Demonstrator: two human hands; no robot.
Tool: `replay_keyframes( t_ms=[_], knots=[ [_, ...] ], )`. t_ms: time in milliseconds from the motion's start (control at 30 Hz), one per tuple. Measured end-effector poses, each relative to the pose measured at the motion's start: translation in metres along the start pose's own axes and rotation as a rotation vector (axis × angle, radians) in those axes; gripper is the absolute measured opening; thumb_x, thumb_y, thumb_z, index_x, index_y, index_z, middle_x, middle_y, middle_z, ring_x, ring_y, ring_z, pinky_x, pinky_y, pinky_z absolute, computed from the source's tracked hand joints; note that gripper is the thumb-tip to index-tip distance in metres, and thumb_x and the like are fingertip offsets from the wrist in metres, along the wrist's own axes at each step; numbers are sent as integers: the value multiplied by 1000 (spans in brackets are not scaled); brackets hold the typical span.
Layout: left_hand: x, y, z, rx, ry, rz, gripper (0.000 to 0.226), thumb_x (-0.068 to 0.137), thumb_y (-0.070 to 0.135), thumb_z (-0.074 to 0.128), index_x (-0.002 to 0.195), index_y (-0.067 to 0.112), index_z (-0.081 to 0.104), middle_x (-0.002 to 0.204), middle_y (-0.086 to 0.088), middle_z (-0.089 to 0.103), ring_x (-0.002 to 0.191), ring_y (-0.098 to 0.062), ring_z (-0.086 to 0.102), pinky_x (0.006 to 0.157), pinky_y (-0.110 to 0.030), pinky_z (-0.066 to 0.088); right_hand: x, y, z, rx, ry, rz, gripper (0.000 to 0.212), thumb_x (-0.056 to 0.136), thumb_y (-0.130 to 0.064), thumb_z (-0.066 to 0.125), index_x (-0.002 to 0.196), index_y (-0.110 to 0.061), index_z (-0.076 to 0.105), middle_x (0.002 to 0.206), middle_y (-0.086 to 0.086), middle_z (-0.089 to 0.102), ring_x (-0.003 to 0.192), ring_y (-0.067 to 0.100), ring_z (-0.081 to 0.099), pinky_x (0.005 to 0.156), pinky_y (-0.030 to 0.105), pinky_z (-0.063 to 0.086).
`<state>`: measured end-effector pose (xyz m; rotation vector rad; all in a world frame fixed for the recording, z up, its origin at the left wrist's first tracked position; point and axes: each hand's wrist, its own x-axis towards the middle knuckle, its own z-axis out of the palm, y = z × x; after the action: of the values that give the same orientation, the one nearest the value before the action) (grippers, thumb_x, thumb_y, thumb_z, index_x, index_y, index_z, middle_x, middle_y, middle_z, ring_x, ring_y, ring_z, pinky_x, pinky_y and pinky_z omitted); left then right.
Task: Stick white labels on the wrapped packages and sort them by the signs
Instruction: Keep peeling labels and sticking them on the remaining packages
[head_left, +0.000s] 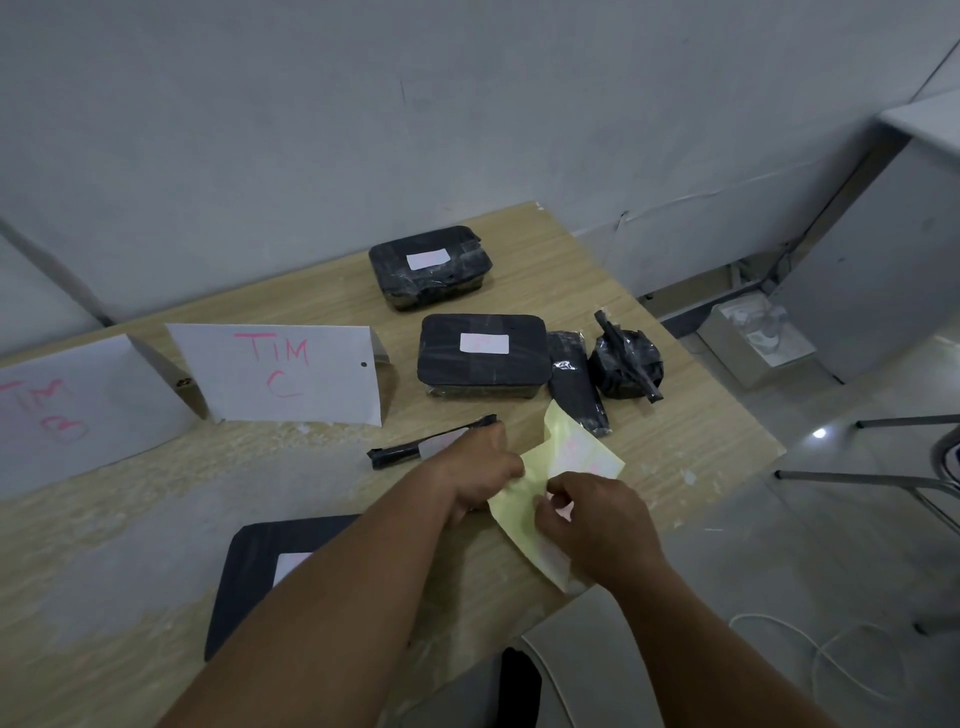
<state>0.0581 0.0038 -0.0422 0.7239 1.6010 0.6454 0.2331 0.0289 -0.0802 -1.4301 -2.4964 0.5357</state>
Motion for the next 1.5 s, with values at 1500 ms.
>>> replay_keyframes(
  t_ms=[1500],
  knots=[
    [2,-7,0,-227,77,62,28,89,7,66,113,19,59,102,-7,70,85,-21,70,78,-41,59,-4,-15,-15,53,133,-172,7,76,-16,75,74,-13,68,67,-1,66,61,22,60,54,33,47]
  ],
)
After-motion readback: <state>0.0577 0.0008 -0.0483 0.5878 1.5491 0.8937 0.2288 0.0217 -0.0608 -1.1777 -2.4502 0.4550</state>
